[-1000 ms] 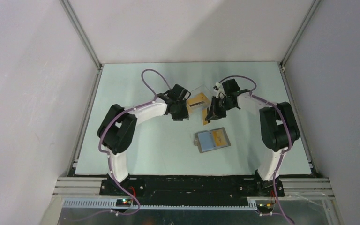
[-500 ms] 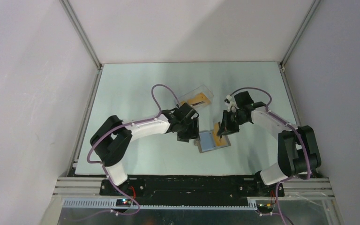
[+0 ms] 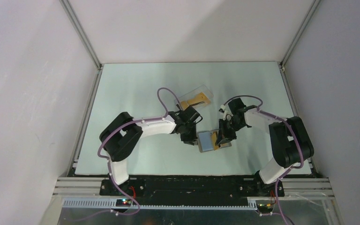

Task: Put the credit cards into the card holder
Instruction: Insert the card holder into the card slot.

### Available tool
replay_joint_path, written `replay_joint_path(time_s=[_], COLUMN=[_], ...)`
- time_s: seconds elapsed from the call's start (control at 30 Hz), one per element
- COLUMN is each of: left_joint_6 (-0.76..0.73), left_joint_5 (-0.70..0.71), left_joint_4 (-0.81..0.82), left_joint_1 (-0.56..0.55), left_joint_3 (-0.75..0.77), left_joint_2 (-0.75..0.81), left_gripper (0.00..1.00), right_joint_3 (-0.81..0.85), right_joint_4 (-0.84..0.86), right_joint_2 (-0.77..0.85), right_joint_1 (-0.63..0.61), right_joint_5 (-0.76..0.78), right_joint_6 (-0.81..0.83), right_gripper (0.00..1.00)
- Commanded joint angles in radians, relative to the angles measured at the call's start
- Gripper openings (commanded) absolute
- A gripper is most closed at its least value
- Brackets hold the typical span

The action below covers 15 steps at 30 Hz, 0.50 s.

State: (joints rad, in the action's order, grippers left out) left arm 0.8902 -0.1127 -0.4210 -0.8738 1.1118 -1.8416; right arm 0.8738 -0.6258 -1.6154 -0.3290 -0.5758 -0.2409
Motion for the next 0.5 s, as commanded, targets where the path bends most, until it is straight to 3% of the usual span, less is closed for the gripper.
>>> replay_joint_path(time_s=[0.0, 0.47], left_joint_6=[-0.03, -0.2], left_joint_5=[0.065, 0.147], left_joint_4=[-0.037, -0.193], left_joint_1=[0.019, 0.088], left_joint_3=[0.038, 0.188], left_joint_2=[-0.074, -0.205], left_gripper=[0.23, 0.14], right_joint_3=[-0.002, -0.001], right_joint_4=[0.012, 0.076], right_joint_2=[-0.014, -0.009], right_joint_1=[-0.004, -0.019], right_joint_5=[-0.036, -0.107], right_joint_6=[0.04, 0.067], right_gripper=[0.0, 0.0])
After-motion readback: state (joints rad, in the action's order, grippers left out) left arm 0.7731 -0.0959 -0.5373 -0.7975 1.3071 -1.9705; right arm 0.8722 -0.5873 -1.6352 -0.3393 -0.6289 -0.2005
